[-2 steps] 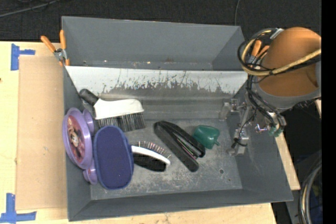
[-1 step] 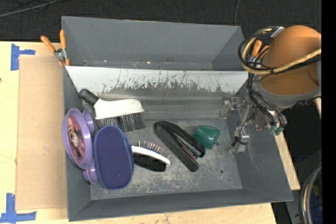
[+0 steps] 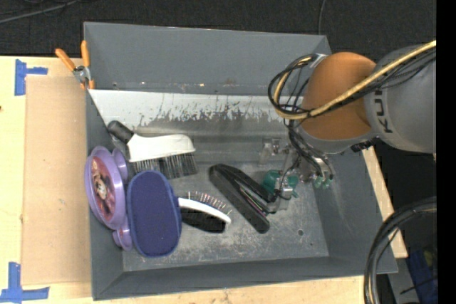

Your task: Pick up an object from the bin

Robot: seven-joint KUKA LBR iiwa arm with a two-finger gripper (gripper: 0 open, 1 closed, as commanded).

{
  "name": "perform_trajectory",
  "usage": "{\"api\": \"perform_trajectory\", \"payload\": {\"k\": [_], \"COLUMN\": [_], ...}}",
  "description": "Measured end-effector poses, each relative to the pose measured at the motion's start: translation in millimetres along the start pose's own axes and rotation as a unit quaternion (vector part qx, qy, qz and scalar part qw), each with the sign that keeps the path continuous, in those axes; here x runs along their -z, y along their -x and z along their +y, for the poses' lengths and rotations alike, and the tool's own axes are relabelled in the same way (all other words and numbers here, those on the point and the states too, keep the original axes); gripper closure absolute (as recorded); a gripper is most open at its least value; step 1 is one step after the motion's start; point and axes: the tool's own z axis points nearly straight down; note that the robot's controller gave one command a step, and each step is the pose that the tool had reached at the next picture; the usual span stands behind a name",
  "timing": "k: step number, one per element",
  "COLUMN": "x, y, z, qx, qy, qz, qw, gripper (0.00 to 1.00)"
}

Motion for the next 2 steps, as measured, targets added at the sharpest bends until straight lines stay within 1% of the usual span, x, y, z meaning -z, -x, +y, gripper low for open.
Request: {"api": "perform_trajectory", "payload": {"k": [1, 2], "x": [12.9, -17.8], "y": [-27.0, -7.5], "z": [31.7, 36.3], "qx": [0.003, -0.106], "qy": [-0.001, 0.000], "qz": [0.0016, 0.0019], "qw": [1.0000, 0.9944], "gripper": [0.00, 0.00]}}
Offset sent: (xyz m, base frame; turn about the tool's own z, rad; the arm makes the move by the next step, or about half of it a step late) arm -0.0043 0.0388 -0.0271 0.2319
